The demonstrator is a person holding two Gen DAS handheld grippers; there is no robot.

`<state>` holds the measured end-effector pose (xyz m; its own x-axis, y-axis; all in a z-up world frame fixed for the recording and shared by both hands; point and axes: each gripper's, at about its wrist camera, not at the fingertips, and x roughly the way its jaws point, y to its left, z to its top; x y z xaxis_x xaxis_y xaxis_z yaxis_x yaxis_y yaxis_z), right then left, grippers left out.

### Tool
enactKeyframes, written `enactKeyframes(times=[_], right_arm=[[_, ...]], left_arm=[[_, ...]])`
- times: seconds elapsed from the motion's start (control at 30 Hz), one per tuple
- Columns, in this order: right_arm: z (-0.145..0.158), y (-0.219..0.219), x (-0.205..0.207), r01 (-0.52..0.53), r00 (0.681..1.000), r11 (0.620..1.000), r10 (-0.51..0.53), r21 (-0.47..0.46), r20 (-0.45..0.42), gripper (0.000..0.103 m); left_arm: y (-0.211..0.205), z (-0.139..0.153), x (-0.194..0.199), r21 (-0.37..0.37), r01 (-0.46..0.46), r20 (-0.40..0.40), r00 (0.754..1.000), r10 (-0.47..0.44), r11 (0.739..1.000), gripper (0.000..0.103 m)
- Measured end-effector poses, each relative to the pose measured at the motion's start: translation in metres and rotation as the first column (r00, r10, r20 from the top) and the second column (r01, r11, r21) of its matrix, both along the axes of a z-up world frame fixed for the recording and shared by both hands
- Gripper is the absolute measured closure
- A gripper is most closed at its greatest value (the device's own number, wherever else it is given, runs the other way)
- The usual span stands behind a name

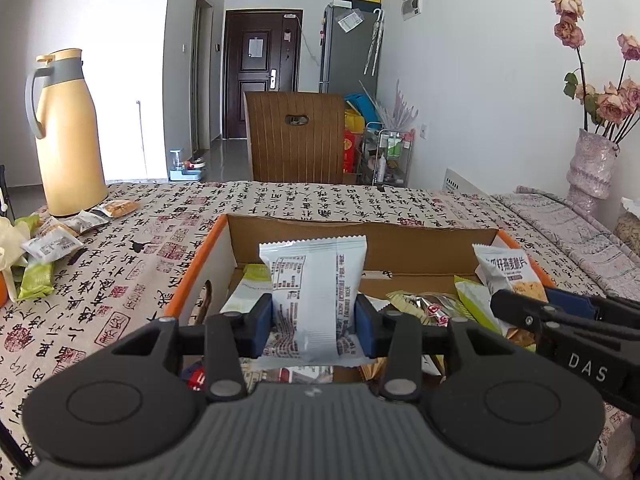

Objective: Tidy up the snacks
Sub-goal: 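Carry both packets into the red box and open both grippers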

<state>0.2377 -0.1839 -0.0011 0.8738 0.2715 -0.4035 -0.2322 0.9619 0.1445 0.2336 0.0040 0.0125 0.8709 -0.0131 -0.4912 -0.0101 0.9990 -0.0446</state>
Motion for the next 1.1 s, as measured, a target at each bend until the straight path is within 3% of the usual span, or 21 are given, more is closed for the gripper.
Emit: enactKeyframes(times=[0.17, 0.3, 0.37, 0.43, 0.5, 0.6, 1.1], right_arm=[[-0.003, 0.0, -0.002, 0.0, 1.0, 1.0, 0.0, -0.009, -0.016, 0.064], [-0.004, -0.001, -0.004, 0.009, 1.0, 1.0, -0.01, -0.011, -0.022, 0.06], [-0.004, -0.003, -0.004, 0.019, 1.0, 1.0, -0.019, -0.002, -0.022, 0.051], [-0.003, -0.006, -0.004, 0.032, 0.999, 0.999, -0.032, 0.004, -0.019, 0.025], [-0.002, -0.008, -0.004, 0.042, 0.999, 0.999, -0.042, 0.009, -0.013, 0.013], [-0.002, -0.01, -0.004, 0.055, 0.998, 0.998, -0.055, 0.024, -0.007, 0.0], [-0.001, -0.013, -0.002, 0.072, 0.997, 0.996, -0.071, 0.044, -0.01, 0.0]], left_arm=[[0.003, 0.0, -0.004, -0.013, 0.003, 0.015, 1.0, -0.002, 1.0, 0.059], [0.007, 0.003, -0.007, -0.024, -0.032, 0.038, 0.999, 0.033, 0.999, 0.036], [0.007, 0.004, -0.01, -0.024, -0.04, 0.052, 0.998, 0.041, 0.999, 0.028], [0.006, 0.006, -0.013, -0.023, -0.042, 0.069, 0.997, 0.044, 0.999, 0.014], [0.005, 0.007, -0.016, -0.016, -0.063, 0.085, 0.994, 0.064, 0.998, 0.0], [0.007, 0.008, -0.016, -0.024, -0.09, 0.083, 0.992, 0.092, 0.996, 0.0], [0.006, 0.007, -0.018, -0.023, -0.08, 0.083, 0.993, 0.082, 0.996, 0.0]])
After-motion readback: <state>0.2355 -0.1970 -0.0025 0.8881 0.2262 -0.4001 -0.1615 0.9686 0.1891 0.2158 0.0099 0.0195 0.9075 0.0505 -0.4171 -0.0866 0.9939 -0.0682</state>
